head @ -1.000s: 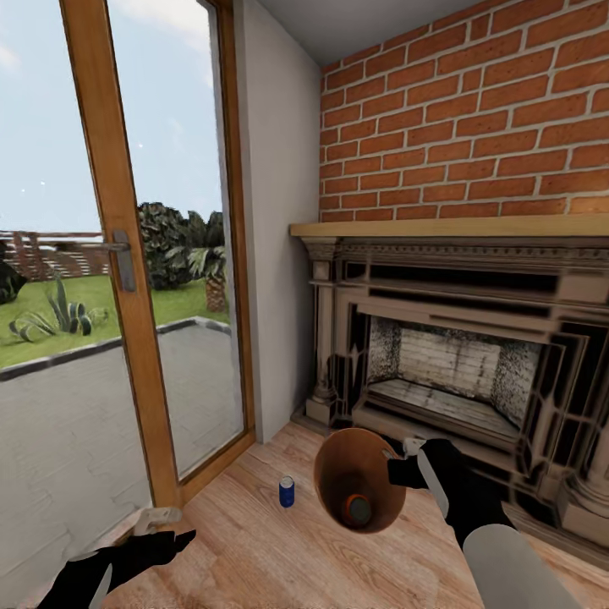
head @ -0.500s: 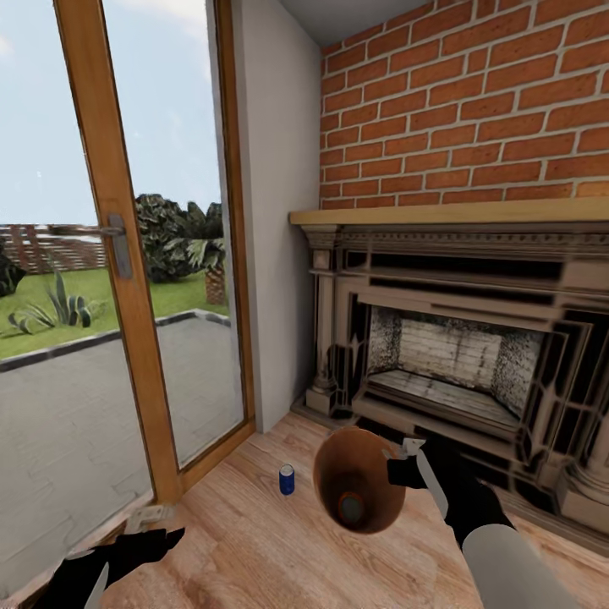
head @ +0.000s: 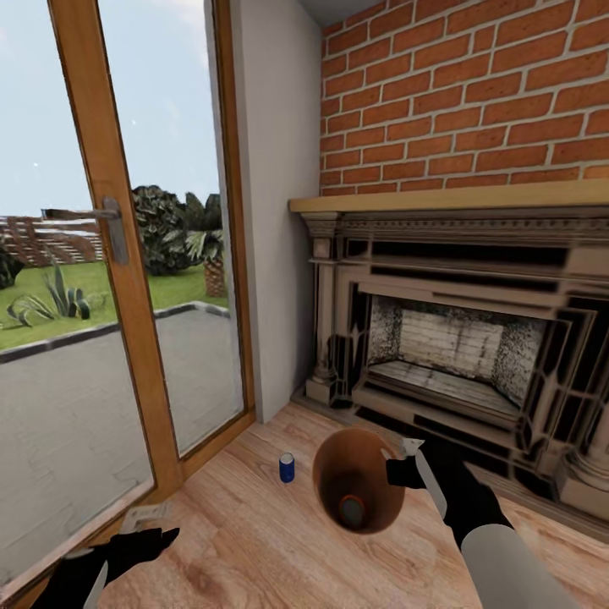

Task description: Put the three can of soda from the living room inside the tash can in the kitchen.

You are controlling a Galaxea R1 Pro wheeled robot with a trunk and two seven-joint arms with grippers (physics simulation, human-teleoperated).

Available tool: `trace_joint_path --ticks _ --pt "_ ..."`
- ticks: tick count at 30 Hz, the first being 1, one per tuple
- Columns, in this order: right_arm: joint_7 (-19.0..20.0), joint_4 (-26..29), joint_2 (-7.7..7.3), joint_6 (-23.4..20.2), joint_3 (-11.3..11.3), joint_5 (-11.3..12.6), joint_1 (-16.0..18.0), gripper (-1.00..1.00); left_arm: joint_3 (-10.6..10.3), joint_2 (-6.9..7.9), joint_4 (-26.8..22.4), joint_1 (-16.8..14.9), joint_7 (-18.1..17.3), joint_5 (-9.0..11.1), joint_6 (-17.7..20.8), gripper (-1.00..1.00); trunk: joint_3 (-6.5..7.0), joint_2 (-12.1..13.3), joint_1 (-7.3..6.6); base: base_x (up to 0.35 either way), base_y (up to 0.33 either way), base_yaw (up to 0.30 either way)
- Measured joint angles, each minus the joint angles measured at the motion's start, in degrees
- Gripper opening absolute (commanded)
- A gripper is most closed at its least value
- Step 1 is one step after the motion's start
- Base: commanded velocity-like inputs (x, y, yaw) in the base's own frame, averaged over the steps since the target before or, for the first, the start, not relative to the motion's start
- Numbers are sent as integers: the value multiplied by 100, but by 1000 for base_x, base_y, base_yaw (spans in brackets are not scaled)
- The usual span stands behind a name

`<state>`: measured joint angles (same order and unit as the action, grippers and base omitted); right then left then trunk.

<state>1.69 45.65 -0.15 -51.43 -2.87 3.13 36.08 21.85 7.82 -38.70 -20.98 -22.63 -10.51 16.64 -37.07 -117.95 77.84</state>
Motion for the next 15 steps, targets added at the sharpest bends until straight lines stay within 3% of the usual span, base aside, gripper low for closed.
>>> trace_joint_path --ticks 2,6,15 --pt "0 0 3 0 2 6 0 -100 2 0 -4 0 314 11 4 100 -54 -80 44 0 0 0" --pt "0 0 4 -1 3 -10 0 -100 7 4 -19 -1 589 13 6 100 -161 -241 132 0 0 0" --pt "0 0 20 0 3 -14 0 -100 20 0 -81 -1 875 10 16 100 -401 -602 330 0 0 0"
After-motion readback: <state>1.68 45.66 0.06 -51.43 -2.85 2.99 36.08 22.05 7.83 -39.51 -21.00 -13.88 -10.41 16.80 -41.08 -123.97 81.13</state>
